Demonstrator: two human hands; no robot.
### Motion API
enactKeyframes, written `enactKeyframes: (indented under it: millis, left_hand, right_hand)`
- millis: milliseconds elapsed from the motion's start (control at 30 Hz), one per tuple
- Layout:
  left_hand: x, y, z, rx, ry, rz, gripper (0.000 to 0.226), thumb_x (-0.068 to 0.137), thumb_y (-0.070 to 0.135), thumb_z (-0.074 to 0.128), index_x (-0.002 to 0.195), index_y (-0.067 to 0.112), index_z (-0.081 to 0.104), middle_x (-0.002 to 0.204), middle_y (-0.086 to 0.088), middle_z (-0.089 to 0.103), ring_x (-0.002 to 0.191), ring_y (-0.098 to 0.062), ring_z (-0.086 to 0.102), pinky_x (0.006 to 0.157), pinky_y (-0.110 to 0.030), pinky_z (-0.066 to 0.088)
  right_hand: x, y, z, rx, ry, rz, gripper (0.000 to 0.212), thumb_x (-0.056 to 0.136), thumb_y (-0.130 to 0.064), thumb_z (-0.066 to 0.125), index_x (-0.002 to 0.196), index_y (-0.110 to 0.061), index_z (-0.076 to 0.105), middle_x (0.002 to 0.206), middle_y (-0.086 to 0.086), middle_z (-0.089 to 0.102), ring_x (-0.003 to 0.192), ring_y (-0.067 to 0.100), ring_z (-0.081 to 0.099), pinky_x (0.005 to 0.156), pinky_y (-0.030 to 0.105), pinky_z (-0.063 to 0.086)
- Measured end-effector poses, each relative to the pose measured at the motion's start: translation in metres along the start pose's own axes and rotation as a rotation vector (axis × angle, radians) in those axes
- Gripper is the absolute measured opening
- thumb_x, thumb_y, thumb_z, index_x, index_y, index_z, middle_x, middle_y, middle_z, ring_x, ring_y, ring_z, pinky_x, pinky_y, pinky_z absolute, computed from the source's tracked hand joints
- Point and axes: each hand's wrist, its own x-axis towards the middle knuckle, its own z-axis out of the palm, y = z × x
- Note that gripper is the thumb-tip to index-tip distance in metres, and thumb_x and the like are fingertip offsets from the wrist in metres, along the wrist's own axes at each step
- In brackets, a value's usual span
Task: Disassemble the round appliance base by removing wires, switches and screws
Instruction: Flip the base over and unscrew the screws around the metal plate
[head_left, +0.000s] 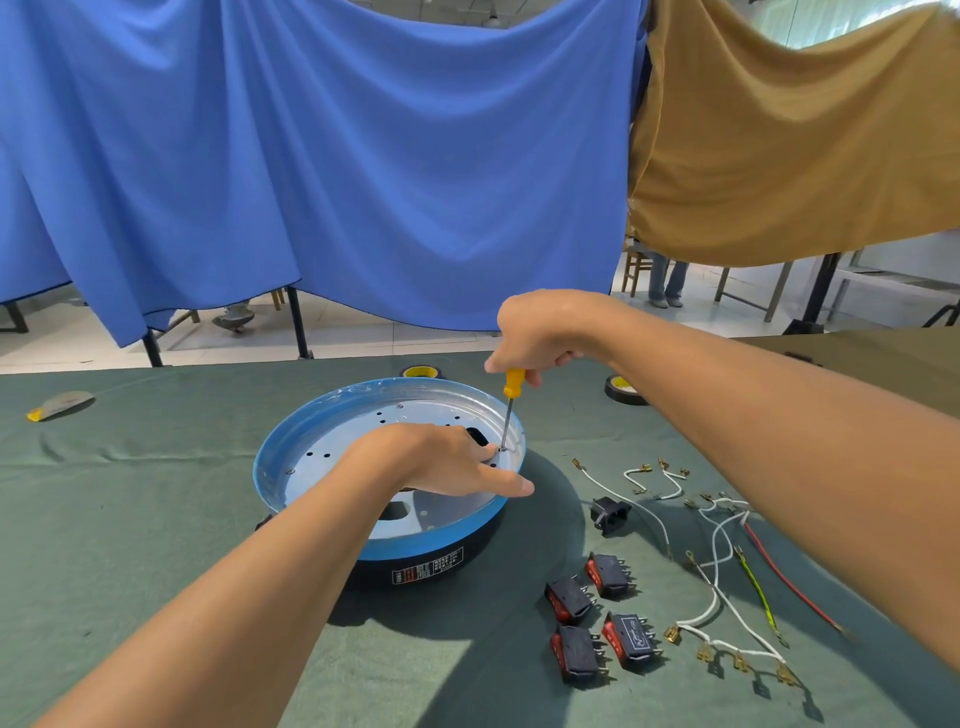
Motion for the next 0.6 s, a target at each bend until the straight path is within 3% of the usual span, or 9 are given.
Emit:
enactKeyframes:
  millis: [67,167,233,333,400,500,600]
  left_hand:
    - [0.0002,0.0000,-0.0004,0.005,0.002,-0.001,0.085,0.076,0.087,0.023,0.150,0.045,0.015,0.156,-0.001,0.026,0.139,-0.031,0.029,0.105,-0.046,0.027]
    - [-0.0002,0.0002,-0.0008,0.006,0.000,-0.004,0.085,0.077,0.087,0.022,0.150,0.044,0.015,0.157,-0.001,0.025,0.140,-0.030,0.028,0.105,-0.046,0.027]
    - [-0.0004,0.0001,-0.0008,-0.003,-0.002,-0.006,0.085,0.077,0.087,0.023,0.150,0.044,0.015,0.157,-0.001,0.025,0.140,-0.030,0.027,0.105,-0.045,0.027]
    - [-0.0011,0.0004,-0.0001,-0.006,0.007,0.000,0.084,0.078,0.086,0.024,0.150,0.043,0.016,0.158,-0.002,0.023,0.141,-0.031,0.025,0.106,-0.046,0.026]
    - [-0.0017,0.0008,0.0003,-0.004,0.007,0.003,0.084,0.078,0.086,0.023,0.150,0.043,0.016,0.158,-0.003,0.022,0.141,-0.032,0.025,0.106,-0.046,0.026]
    - [-0.0018,0.0016,0.0000,0.000,0.007,0.002,0.084,0.078,0.085,0.022,0.150,0.043,0.016,0.158,-0.003,0.022,0.141,-0.031,0.025,0.106,-0.045,0.027]
    - [-0.0020,0.0018,-0.0003,0.003,0.010,-0.001,0.084,0.078,0.085,0.023,0.150,0.043,0.016,0.158,-0.002,0.022,0.141,-0.031,0.025,0.106,-0.046,0.027]
  right_hand:
    - [0.0004,0.0006,-0.0012,0.013,-0.011,-0.019,0.038,0.089,-0.033,0.061,0.057,-0.012,0.061,0.036,-0.006,0.049,0.033,0.009,0.042,0.039,0.018,0.034]
    - [-0.0004,0.0001,-0.0050,0.053,-0.083,-0.065,0.017,0.084,-0.027,0.071,0.080,-0.011,0.068,0.067,0.002,0.059,0.057,0.016,0.051,0.047,0.022,0.040]
    - [-0.0008,0.0008,-0.0046,0.093,-0.114,-0.071,0.013,0.083,-0.026,0.073,0.089,-0.015,0.069,0.078,0.003,0.061,0.065,0.017,0.052,0.049,0.023,0.042]
    - [-0.0011,0.0013,-0.0002,0.083,-0.071,-0.037,0.046,0.088,-0.053,0.059,0.070,-0.011,0.063,0.054,-0.002,0.059,0.046,0.014,0.047,0.043,0.020,0.038]
    - [-0.0013,0.0007,0.0008,0.048,-0.042,-0.001,0.058,0.095,-0.053,0.044,0.058,-0.011,0.059,0.035,-0.006,0.049,0.034,0.011,0.040,0.040,0.019,0.034]
    - [0.0005,0.0017,0.0016,0.017,-0.017,0.002,0.044,0.093,-0.034,0.053,0.055,-0.012,0.059,0.032,-0.008,0.046,0.028,0.008,0.037,0.034,0.015,0.031]
    - [0.0009,0.0028,0.0006,0.072,0.000,-0.036,0.028,0.085,-0.028,0.069,0.064,-0.011,0.062,0.047,-0.003,0.054,0.043,0.013,0.045,0.041,0.019,0.035]
